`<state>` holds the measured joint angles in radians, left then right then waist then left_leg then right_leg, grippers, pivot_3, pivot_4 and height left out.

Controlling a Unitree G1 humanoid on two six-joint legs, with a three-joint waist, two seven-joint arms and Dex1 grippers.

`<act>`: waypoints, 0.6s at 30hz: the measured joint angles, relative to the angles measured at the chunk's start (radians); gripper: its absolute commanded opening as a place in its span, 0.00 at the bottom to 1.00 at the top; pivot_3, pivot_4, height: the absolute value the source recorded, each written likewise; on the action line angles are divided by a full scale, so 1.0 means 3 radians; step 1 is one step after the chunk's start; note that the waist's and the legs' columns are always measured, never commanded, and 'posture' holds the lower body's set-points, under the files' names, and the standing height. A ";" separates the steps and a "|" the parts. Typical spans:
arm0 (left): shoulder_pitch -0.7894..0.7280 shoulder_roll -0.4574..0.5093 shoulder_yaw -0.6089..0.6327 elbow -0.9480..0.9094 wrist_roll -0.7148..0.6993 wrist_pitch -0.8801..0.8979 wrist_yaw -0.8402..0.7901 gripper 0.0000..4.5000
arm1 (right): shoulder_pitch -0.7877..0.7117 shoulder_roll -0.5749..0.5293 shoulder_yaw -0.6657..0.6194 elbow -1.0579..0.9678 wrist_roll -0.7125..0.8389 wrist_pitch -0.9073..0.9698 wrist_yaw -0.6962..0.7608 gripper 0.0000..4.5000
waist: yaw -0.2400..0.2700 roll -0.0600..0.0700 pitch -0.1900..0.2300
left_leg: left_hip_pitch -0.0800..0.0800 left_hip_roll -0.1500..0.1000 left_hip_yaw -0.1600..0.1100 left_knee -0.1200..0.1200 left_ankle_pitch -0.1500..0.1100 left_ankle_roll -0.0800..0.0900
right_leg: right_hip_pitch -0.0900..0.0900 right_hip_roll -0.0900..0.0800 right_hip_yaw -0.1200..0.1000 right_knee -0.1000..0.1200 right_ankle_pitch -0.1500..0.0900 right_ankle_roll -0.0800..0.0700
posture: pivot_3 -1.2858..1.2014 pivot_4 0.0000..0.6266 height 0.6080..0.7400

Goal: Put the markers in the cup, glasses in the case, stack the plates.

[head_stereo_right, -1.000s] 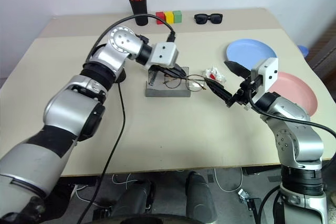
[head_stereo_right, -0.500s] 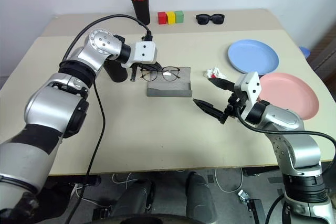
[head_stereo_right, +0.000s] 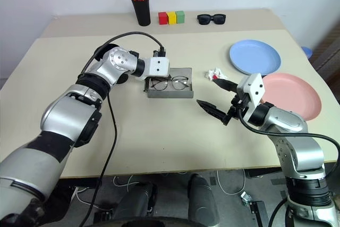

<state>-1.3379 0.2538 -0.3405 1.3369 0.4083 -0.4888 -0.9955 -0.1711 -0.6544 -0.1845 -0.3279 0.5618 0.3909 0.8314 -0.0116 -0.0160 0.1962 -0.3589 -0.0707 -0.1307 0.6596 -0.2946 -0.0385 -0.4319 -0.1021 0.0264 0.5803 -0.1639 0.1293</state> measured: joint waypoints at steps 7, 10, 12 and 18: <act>0.0040 -0.0076 -0.0038 0.0006 0.0071 -0.0057 0.0085 0.01 | 0.0002 0.0000 -0.0001 0.0000 -0.0018 -0.0049 -0.0019 1.00 | 0.0006 0.0000 0.0000 | -0.0001 -0.0001 0.0000 0.0008 -0.0004 0.0006 | 0.0004 0.0000 0.0000 0.0000 0.0001 0.0001 | 0.52 0.24 1.00; 0.0077 -0.0114 -0.0024 0.0006 0.0056 -0.0018 0.0055 0.01 | 0.0002 0.0000 -0.0001 0.0001 -0.0034 -0.0075 -0.0031 1.00 | 0.0003 0.0000 0.0000 | 0.0000 -0.0001 0.0000 0.0009 -0.0005 0.0009 | 0.0004 0.0000 0.0000 0.0000 0.0001 0.0002 | 0.52 0.24 1.00; 0.0103 -0.0155 0.0017 0.0006 -0.0002 0.0072 -0.0097 0.15 | 0.0002 0.0000 -0.0001 0.0008 -0.0038 -0.0089 -0.0033 1.00 | 0.0002 0.0000 0.0000 | 0.0000 -0.0001 0.0000 0.0009 -0.0006 0.0010 | 0.0004 0.0000 0.0000 0.0000 0.0001 0.0002 | 0.52 0.24 1.00; 0.0103 -0.0163 0.0045 -0.0013 -0.0078 0.0238 -0.0333 0.78 | 0.0001 0.0000 -0.0001 0.0048 -0.0065 -0.0100 -0.0030 1.00 | 0.0000 0.0000 0.0000 | 0.0004 -0.0001 0.0001 0.0010 -0.0008 0.0013 | 0.0007 0.0000 0.0000 0.0000 0.0001 0.0002 | 0.52 0.24 1.00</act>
<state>-1.3071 0.2049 -0.3270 1.3330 0.3848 -0.4174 -1.0953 -0.1709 -0.6545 -0.1849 -0.3134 0.5423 0.3610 0.8223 -0.0115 -0.0159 0.1961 -0.3577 -0.0708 -0.1304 0.6625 -0.2969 -0.0346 -0.4297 -0.1021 0.0264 0.5805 -0.1637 0.1297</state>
